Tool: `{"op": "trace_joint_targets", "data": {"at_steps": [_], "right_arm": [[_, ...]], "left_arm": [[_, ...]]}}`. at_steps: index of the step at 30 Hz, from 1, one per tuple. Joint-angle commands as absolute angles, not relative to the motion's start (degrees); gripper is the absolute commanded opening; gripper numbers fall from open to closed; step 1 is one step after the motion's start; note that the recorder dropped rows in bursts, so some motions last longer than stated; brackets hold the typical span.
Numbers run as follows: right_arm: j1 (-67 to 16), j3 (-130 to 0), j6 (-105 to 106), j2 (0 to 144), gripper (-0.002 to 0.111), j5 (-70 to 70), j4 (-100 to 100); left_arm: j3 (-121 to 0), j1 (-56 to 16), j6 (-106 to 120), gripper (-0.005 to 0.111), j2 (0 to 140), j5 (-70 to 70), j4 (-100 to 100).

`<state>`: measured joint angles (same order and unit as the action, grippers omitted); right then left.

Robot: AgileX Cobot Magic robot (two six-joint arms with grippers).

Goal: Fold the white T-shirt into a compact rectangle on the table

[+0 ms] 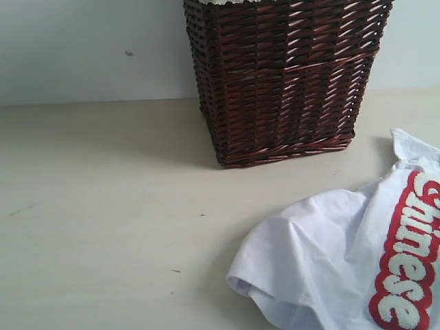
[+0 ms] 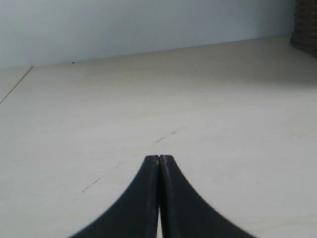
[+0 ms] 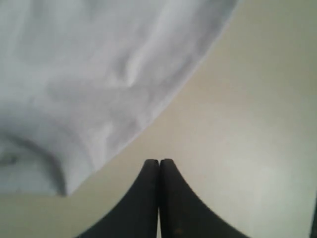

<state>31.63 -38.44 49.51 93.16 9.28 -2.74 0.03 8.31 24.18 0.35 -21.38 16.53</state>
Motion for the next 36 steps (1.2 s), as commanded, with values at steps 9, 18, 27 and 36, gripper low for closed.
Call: {"op": "trace_joint_targets", "data": {"at_steps": [9, 18, 27, 36], "right_arm": [[30.0, -38.2, 49.2, 102.8, 0.0, -6.0, 4.2], [30.0, -42.1, 49.1, 113.5, 0.0, -14.8, 4.0], [30.0, -55.7, 34.9, 119.9, 0.0, -15.1, 4.0], [30.0, -56.9, 9.9, 107.8, 0.0, -11.1, 3.4]], "left_arm": [[0.0, 8.0, 24.2, 0.0, 0.0, -21.1, 16.7], [0.0, 8.0, 24.2, 0.0, 0.0, -21.1, 16.7], [0.0, 8.0, 24.2, 0.0, 0.0, -21.1, 16.7], [0.0, 8.0, 24.2, 0.0, 0.0, -21.1, 16.7]]}}
